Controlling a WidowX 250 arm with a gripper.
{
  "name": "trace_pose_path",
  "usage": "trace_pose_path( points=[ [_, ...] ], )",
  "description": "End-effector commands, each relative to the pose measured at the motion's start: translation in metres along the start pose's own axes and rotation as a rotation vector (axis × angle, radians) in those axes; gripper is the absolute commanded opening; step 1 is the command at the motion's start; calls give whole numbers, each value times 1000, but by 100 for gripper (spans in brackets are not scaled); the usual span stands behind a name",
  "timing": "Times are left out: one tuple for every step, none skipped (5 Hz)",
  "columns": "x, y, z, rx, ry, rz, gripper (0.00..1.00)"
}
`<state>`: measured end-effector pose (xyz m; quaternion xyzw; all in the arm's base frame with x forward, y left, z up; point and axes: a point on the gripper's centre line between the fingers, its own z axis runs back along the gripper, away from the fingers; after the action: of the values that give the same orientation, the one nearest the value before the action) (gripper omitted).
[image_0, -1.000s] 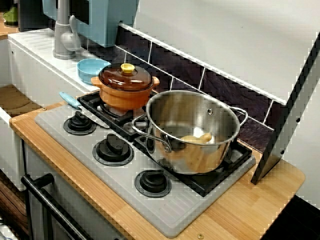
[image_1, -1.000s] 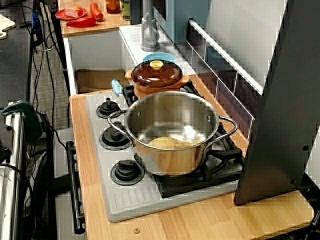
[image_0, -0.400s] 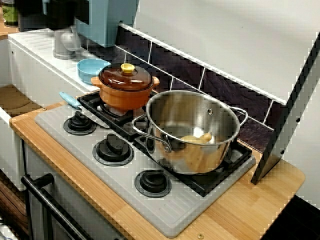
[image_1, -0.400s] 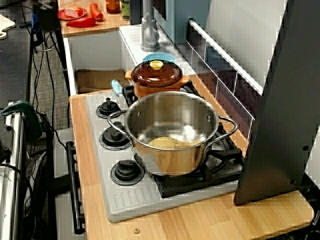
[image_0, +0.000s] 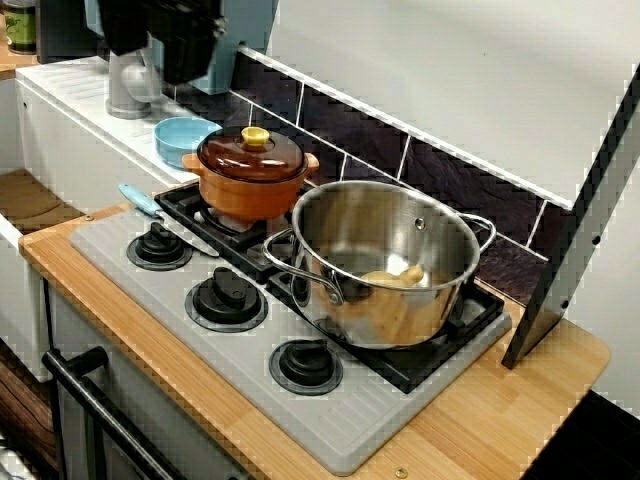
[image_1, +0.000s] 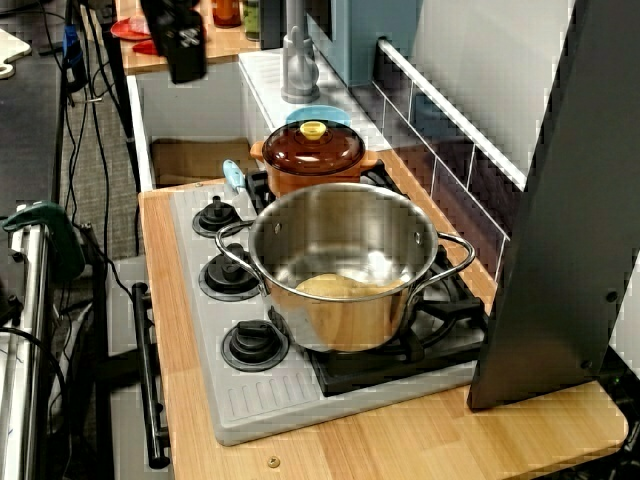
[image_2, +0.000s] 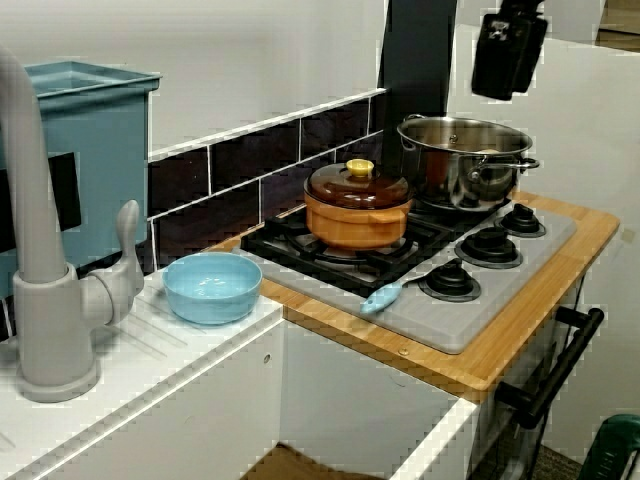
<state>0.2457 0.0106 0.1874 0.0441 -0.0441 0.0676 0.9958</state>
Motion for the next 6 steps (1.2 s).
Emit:
trace_pose_path(
  points=[
    [31,4,0,-12,-50,-13,100],
    [41,0,-3,-31,-50,-33,100],
    [52,-5,-7,-31,-48,-46,100],
    [61,-8,-11,-36,-40,-47,100],
    [66,-14,-16,-40,-40,-54,100],
    [73,-17,-23,-34,-32,-62,100]
  ],
)
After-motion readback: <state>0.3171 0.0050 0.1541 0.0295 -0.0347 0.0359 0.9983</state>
